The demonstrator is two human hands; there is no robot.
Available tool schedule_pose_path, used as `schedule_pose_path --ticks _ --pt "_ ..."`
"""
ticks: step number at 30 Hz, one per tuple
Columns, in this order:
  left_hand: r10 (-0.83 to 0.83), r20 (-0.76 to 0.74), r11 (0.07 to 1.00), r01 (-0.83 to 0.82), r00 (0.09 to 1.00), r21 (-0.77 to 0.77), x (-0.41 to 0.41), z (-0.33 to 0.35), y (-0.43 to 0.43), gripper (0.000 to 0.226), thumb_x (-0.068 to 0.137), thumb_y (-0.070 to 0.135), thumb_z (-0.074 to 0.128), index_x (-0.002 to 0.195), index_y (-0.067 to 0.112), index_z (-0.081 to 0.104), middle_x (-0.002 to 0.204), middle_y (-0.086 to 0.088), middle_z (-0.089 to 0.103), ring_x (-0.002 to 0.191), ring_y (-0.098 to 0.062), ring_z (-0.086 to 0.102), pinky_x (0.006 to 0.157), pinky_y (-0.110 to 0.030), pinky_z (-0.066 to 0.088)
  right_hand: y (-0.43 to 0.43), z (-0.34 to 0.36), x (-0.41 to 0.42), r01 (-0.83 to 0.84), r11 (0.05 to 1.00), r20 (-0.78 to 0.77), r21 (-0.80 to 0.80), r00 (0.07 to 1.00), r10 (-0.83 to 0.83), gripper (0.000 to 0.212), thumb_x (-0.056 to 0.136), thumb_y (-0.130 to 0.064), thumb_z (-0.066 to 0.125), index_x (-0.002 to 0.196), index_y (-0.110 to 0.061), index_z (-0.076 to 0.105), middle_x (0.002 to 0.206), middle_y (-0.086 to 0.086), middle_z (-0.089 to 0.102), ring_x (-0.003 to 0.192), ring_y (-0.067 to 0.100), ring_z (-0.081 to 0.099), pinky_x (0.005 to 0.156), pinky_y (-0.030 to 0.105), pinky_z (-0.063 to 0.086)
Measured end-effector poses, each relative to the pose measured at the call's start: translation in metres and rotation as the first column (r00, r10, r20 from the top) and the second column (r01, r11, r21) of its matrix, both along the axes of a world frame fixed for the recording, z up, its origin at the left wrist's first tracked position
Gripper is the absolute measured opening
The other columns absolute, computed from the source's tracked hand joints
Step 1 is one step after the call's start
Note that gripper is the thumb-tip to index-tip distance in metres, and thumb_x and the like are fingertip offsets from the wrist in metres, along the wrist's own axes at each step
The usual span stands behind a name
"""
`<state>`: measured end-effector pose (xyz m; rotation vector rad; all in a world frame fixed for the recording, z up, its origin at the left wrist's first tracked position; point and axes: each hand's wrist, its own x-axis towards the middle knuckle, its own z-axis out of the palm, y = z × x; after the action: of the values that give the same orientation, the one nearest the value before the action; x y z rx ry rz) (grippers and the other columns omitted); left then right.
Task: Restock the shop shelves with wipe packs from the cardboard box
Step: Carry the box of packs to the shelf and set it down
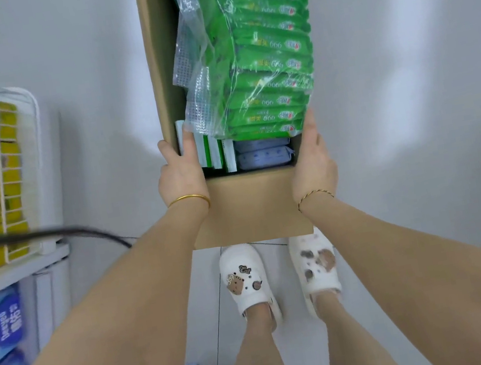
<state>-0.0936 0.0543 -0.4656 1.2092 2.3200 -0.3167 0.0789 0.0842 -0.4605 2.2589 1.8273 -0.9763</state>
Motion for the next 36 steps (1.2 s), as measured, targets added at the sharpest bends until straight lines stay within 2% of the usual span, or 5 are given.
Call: schedule_pose_path --ticks 22,29,31,33,36 --pt "0.407 -0.043 0.913 -0.405 0.912 0.044 0.093 -0.010 -0.267 0.090 0.083 -0.015 0.036 0.149 0.027 -0.009 0.143 -0.024 0.024 0.068 -0.031 0.046 0.072 -0.042 0.047 -0.196 0.001 0.069 -0.497 0.868 0.002 0.013 0.868 0.497 0.078 0.089 0.009 0.029 0.149 -0.023 -0.009 0.143 0.009 0.037 0.100 0.037 0.057 0.082 0.040 0.042" --pt "0.460 -0.055 0.887 -0.456 0.886 0.073 0.075 -0.015 -0.355 0.089 0.084 -0.013 0.039 0.149 0.025 -0.008 0.152 -0.022 0.013 0.095 -0.042 0.057 0.087 -0.045 0.046 -0.276 -0.008 0.063 -0.593 0.804 -0.036 0.046 0.803 0.595 0.081 0.087 0.011 0.031 0.149 -0.019 -0.010 0.140 0.010 0.039 0.097 0.034 0.057 0.071 0.033 0.035" --pt "0.476 -0.046 0.878 -0.472 0.878 0.085 0.064 -0.014 -0.373 0.087 0.084 -0.014 0.037 0.150 0.024 -0.004 0.156 -0.020 0.004 0.114 -0.046 0.049 0.099 -0.048 0.041 -0.295 -0.011 0.056 -0.608 0.791 -0.066 0.064 0.788 0.612 0.080 0.088 0.010 0.031 0.149 -0.019 -0.011 0.137 0.010 0.040 0.097 0.034 0.057 0.072 0.034 0.038" --pt "0.521 -0.020 0.851 -0.517 0.853 0.086 0.054 -0.012 -0.396 0.081 0.087 -0.014 0.034 0.150 0.023 0.001 0.158 -0.016 -0.005 0.136 -0.047 0.024 0.112 -0.050 0.028 -0.317 -0.014 0.043 -0.606 0.792 -0.124 0.077 0.782 0.611 0.079 0.089 0.008 0.031 0.149 -0.021 -0.012 0.140 0.008 0.039 0.099 0.035 0.057 0.078 0.038 0.044" --pt "0.577 0.017 0.814 -0.576 0.817 0.080 0.040 -0.002 -0.420 0.058 0.097 0.006 0.037 0.149 0.019 0.014 0.158 -0.014 -0.007 0.144 -0.040 0.001 0.118 -0.049 0.016 -0.351 -0.016 0.019 -0.579 0.813 -0.245 0.052 0.782 0.573 0.074 0.094 0.001 0.035 0.149 -0.020 -0.010 0.149 0.008 0.032 0.107 0.035 0.055 0.086 0.040 0.046"
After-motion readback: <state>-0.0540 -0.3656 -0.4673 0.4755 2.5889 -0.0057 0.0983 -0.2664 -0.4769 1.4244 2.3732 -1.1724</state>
